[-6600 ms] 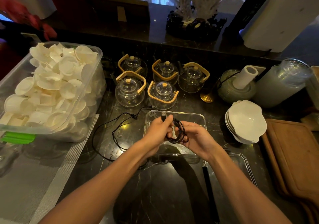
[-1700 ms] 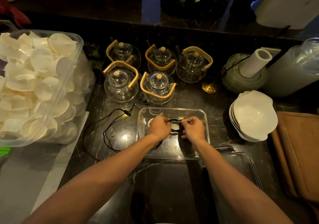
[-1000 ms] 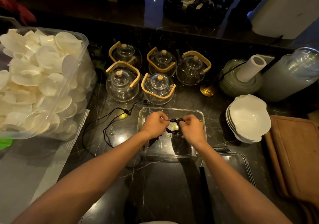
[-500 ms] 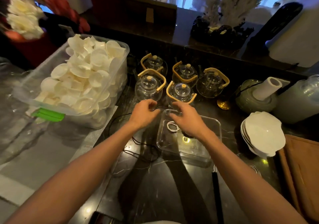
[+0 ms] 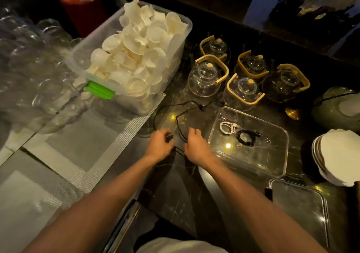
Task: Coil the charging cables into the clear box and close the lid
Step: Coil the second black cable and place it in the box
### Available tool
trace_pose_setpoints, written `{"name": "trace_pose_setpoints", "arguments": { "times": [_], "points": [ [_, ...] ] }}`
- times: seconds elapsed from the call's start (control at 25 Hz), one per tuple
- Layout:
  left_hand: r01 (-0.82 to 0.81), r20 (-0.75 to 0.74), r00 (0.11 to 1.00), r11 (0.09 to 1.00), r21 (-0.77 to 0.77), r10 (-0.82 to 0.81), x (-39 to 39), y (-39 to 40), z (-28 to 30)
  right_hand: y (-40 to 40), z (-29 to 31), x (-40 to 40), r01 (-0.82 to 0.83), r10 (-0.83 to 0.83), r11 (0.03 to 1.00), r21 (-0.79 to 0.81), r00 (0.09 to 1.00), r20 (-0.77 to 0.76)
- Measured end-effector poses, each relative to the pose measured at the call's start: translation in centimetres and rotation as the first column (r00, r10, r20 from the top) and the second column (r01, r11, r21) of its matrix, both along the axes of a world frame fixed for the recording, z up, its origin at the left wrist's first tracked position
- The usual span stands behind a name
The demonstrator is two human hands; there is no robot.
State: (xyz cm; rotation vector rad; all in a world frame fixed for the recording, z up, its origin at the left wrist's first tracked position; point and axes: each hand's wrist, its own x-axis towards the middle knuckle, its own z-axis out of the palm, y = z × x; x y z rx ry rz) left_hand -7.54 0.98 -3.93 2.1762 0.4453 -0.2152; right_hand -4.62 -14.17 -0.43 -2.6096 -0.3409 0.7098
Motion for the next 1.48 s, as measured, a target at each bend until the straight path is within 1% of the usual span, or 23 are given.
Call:
{"name": "trace_pose_setpoints", "arguments": {
  "times": [0.12,0.28,0.36,0.44,0.52,0.56,0.6,0.68,0.72,0.76,0.8,0.88,0.96,1.04,1.08,1.12,1.16,1.2,1.24,1.28,1.32,1.4,1.48],
  "points": [
    [-0.036,-0.019,0.999,0.998,-0.050,0.035,-0.4,0.3,-0.9,0.1,-1.6,-0.5,0.005,-0.004,0.998,-0.066,1.000,0.001],
    [-0.188,-0.091,0.981,0.951,-0.247,0.171,0.4,-0.3,-0.1,-0.3,-2.3,-0.6,-0.028,0.027,0.998,-0.048,1.000,-0.015],
    [-0.220,-0.119,0.974,0.929,-0.297,0.193,1.2,-0.7,-0.2,-0.6,-1.7,-0.8,-0.089,0.090,0.995,0.034,0.995,-0.031],
    [-0.190,-0.146,0.977,0.947,-0.260,0.156,2.0,-1.1,-0.1,-1.2,-0.7,-1.2,-0.171,0.174,0.983,0.071,0.984,-0.038],
    [-0.133,-0.163,0.982,0.965,-0.225,0.097,2.8,-2.0,0.3,-2.1,0.2,-1.7,-0.273,0.276,0.961,0.048,0.959,-0.068],
    [-0.156,-0.185,0.977,0.946,-0.286,0.105,3.3,-2.5,0.6,-2.6,0.6,-2.0,-0.317,0.318,0.948,0.031,0.942,-0.104],
    [-0.232,-0.229,0.963,0.878,-0.419,0.145,3.9,-3.1,1.0,-3.1,0.9,-2.4,-0.356,0.354,0.935,0.014,0.924,-0.142],
    [-0.399,-0.348,0.913,0.641,-0.656,0.212,4.7,-4.0,2.0,-4.1,0.9,-3.2,-0.436,0.418,0.900,-0.026,0.878,-0.234],
    [-0.436,-0.381,0.898,0.562,-0.703,0.220,5.2,-4.4,2.4,-4.6,0.7,-3.7,-0.465,0.434,0.884,-0.044,0.853,-0.290],
    [-0.444,-0.400,0.893,0.537,-0.717,0.205,5.5,-4.5,2.6,-4.8,0.5,-4.2,-0.494,0.447,0.867,-0.055,0.824,-0.348],
    [-0.425,-0.405,0.899,0.552,-0.717,0.167,5.8,-4.6,2.8,-5.2,0.2,-4.7,-0.517,0.450,0.854,-0.065,0.794,-0.408],
    [-0.332,-0.387,0.921,0.631,-0.701,0.055,6.1,-4.8,3.3,-5.8,0.1,-5.4,-0.531,0.422,0.843,-0.086,0.753,-0.504],
    [-0.225,-0.347,0.938,0.717,-0.659,-0.025,6.2,-4.8,2.9,-6.2,0.5,-5.4,-0.504,0.382,0.856,-0.116,0.767,-0.515],
    [-0.202,-0.321,0.947,0.743,-0.638,-0.018,6.0,-4.7,2.5,-6.3,0.8,-4.4,-0.338,0.284,0.938,-0.074,0.874,-0.395],
    [-0.221,-0.322,0.947,0.734,-0.642,0.003,5.8,-4.6,2.3,-6.0,0.9,-3.8,-0.165,0.159,0.986,0.009,0.931,-0.328],
    [-0.235,-0.324,0.946,0.721,-0.652,0.015,5.5,-4.5,2.3,-5.5,1.1,-3.0,0.070,-0.023,0.989,0.134,0.947,-0.322],
    [-0.238,-0.322,0.947,0.707,-0.666,0.015,5.0,-4.4,2.4,-4.7,1.5,-2.3,0.329,-0.212,0.907,0.263,0.897,-0.389],
    [-0.232,-0.315,0.949,0.699,-0.677,0.009,4.5,-4.3,2.7,-3.8,1.9,-1.6,0.553,-0.341,0.757,0.349,0.789,-0.511],
    [-0.220,-0.308,0.951,0.699,-0.681,-0.001,3.9,-4.2,3.0,-2.9,2.5,-1.0,0.707,-0.398,0.596,0.381,0.673,-0.624],
    [-0.200,-0.301,0.954,0.707,-0.679,-0.020,3.4,-3.9,3.1,-2.1,2.8,-0.4,0.785,-0.422,0.487,0.382,0.595,-0.684],
    [-0.169,-0.297,0.953,0.726,-0.666,-0.052,2.9,-3.6,3.1,-1.4,2.9,0.1,0.819,-0.445,0.434,0.376,0.558,-0.701],
    [-0.079,-0.290,0.948,0.786,-0.613,-0.132,2.4,-2.8,3.1,-0.3,2.5,0.8,0.829,-0.514,0.416,0.375,0.554,-0.655],
    [-0.032,-0.236,0.968,0.896,-0.442,-0.082,2.5,-2.2,3.0,0.5,1.9,1.3,0.830,-0.570,0.417,0.371,0.557,-0.604]
  ]
}}
